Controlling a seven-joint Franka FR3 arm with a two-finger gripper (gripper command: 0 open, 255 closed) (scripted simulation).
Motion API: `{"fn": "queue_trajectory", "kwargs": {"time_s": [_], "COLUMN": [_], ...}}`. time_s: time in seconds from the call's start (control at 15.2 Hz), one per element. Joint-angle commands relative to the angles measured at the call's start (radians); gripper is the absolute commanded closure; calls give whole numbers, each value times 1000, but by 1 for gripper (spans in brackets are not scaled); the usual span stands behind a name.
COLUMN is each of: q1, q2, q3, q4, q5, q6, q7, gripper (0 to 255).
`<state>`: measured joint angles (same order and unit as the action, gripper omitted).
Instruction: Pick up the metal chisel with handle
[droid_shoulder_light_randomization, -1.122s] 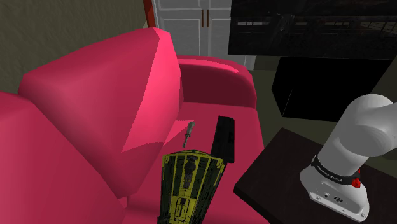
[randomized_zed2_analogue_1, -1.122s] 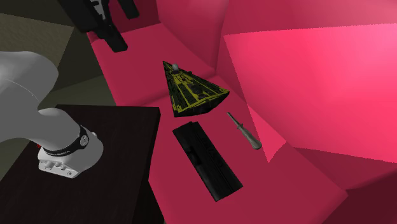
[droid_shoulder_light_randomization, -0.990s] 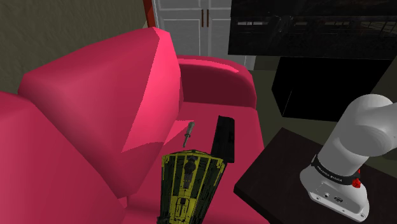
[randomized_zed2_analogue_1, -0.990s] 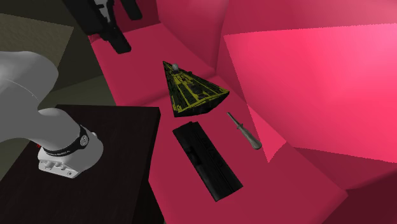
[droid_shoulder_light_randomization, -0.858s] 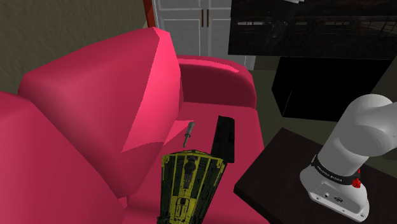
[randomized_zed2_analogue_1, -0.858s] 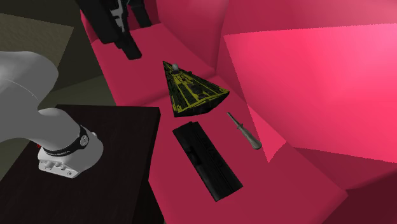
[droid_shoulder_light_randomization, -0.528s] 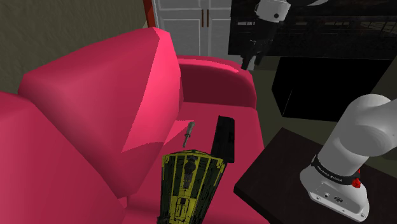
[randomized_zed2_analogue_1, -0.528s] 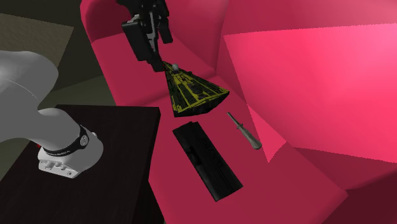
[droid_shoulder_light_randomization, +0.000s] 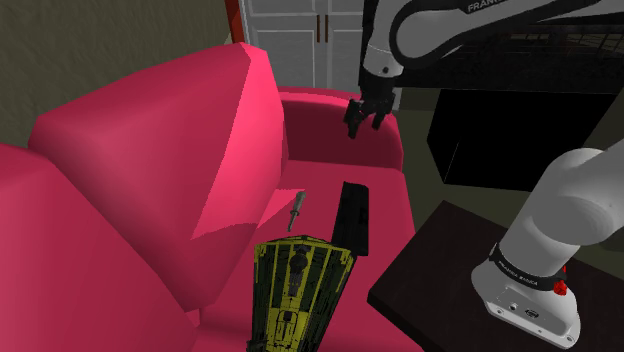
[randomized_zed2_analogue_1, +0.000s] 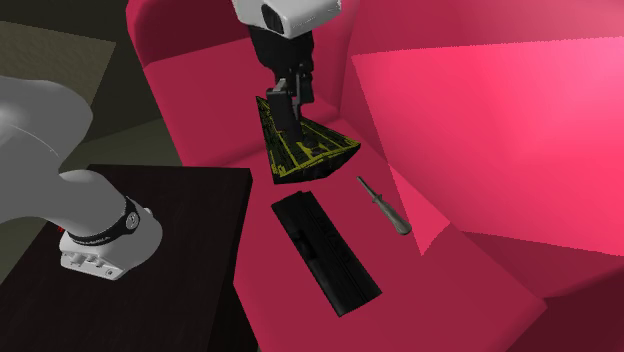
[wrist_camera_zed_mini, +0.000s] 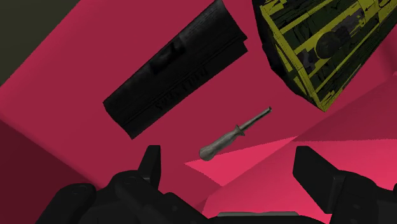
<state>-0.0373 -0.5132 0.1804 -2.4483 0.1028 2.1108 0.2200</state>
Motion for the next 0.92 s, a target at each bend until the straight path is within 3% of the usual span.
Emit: {"fn": "queue_trajectory", "kwargs": {"time_s": [0.0,0.4,0.86], "q1": [-3,-33,-47], "q2": [62,284,577], "q3": [37,122,172], "q4": [-4,40,158], "q5": [-4,-67,-240], "q6": [63,219,344], "q7": [56,221,466], "gripper": [0,0,0]}}
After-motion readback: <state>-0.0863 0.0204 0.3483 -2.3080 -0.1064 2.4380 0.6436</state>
